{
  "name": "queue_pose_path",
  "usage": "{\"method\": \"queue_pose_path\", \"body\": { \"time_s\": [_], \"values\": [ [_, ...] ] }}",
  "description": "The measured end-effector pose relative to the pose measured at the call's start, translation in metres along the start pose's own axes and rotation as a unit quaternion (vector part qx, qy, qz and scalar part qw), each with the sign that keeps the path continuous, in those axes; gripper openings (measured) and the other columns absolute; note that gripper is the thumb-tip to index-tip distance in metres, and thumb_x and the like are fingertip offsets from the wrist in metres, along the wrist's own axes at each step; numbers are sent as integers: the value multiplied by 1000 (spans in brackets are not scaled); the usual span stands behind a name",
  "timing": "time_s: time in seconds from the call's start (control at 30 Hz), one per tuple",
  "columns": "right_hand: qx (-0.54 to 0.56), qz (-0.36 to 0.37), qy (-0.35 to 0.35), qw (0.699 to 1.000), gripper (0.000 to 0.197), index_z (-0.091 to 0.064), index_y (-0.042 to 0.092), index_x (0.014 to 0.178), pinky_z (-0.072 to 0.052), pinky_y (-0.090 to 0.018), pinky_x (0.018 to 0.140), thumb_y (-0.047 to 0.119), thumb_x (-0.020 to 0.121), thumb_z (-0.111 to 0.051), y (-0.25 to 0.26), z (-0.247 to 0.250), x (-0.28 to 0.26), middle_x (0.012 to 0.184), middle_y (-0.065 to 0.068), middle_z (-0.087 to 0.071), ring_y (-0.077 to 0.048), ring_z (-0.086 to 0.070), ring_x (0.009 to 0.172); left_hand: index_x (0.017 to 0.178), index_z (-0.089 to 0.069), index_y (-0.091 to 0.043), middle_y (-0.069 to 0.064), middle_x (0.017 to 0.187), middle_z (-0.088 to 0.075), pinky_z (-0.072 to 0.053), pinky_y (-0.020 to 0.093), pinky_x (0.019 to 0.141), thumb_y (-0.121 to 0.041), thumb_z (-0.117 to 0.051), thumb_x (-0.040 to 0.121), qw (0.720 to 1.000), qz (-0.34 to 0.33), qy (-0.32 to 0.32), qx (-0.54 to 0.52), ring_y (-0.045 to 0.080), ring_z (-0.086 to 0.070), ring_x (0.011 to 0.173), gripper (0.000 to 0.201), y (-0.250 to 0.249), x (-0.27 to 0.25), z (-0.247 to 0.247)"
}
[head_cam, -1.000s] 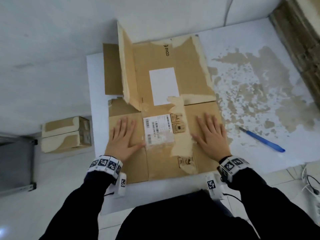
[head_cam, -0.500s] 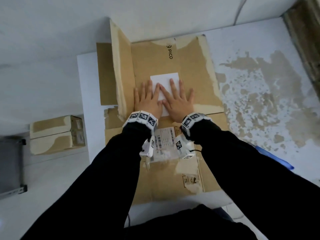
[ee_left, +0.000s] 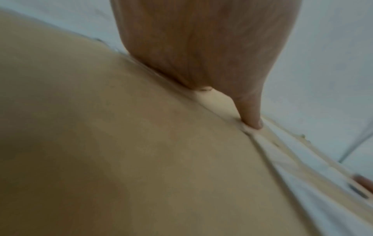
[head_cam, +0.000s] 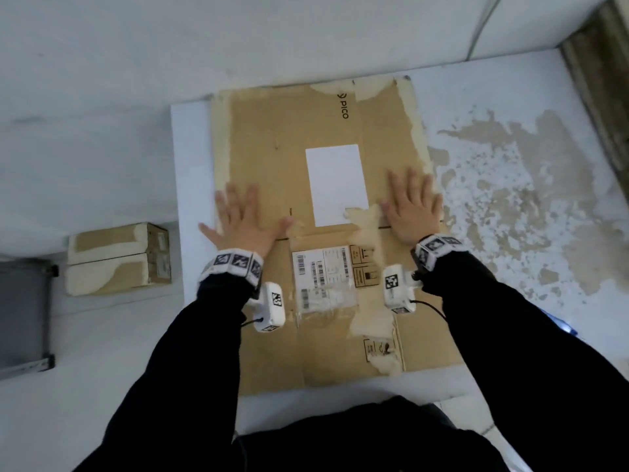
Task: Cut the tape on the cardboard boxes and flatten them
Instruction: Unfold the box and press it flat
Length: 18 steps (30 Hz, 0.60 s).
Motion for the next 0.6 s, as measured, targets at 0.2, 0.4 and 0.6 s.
{"method": "queue_pose_path", "body": {
  "time_s": [0.2, 0.4, 0.6],
  "values": [
    [144, -157, -172, 962, 55, -40, 1, 134, -25, -41, 105, 32, 91, -55, -56, 23, -45, 137, -23, -40, -36, -35, 128, 140, -31, -9, 18, 144, -31, -31, 51, 105, -53, -71, 73, 954, 172, -156, -192, 34, -27, 134, 90, 35, -45, 12],
    [197, -184, -86, 959, 46, -48, -3, 123, -37, -37, 91, 35, 99, -39, -67, 26, -44, 122, -24, -54, -37, -49, 116, 124, -55, -1, 16, 122, -59, -35, 29, 80, -43, -57, 90, 899, 202, -141, -363, 33, -55, 113, 55, 49, -57, 4],
    [243, -126, -104, 956, 27, -42, 4, 96, -32, -33, 68, 30, 100, -41, -67, 45, -59, 79, -5, -46, -29, -51, 87, 107, -61, 3, 22, 110, -64, -39, 30, 79, -39, -60, 91, 897, 134, -224, -356, 34, -59, 102, 45, 36, -72, 19]
  ]
}}
Point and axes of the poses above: each hand's wrist, its own x-axis towards the middle knuckle, its own z-axis out of the back of the hand, y = z × x, the point moved 7 cm from there along x, towards the middle knuckle
